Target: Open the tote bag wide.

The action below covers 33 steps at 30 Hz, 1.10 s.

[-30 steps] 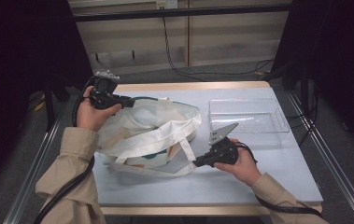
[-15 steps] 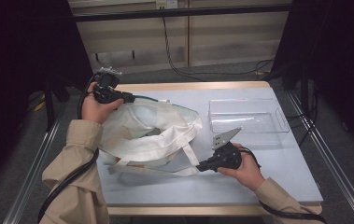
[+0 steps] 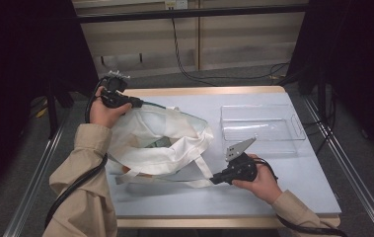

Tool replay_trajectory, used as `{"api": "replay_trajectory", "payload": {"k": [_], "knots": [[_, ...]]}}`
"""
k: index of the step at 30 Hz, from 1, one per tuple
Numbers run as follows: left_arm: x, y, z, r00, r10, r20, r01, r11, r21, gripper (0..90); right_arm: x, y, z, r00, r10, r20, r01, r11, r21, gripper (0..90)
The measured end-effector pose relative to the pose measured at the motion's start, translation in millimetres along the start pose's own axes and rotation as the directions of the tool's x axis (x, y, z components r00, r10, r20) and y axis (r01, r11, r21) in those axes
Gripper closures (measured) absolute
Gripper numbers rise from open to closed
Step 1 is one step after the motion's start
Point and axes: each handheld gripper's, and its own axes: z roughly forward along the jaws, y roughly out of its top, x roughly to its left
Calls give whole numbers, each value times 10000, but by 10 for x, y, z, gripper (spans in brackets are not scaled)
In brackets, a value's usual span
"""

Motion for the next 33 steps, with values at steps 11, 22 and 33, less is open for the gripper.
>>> {"api": "replay_trajectory", "payload": {"k": [11, 22, 33], "knots": [[-29, -27, -46, 10000, -33, 23, 33, 9999, -119, 777, 16, 216, -69, 9989, -211, 417, 233, 9983, -525, 731], [-57, -36, -78, 9999, 3, 116, -1, 9999, -166, 778, 1, 482, -105, 9983, -99, 578, 141, 9972, -729, 531], [-58, -39, -97, 9999, 91, 100, -89, 9999, -143, 779, -22, 738, -158, 9969, -138, 775, 217, 9945, -1027, 547]]}}
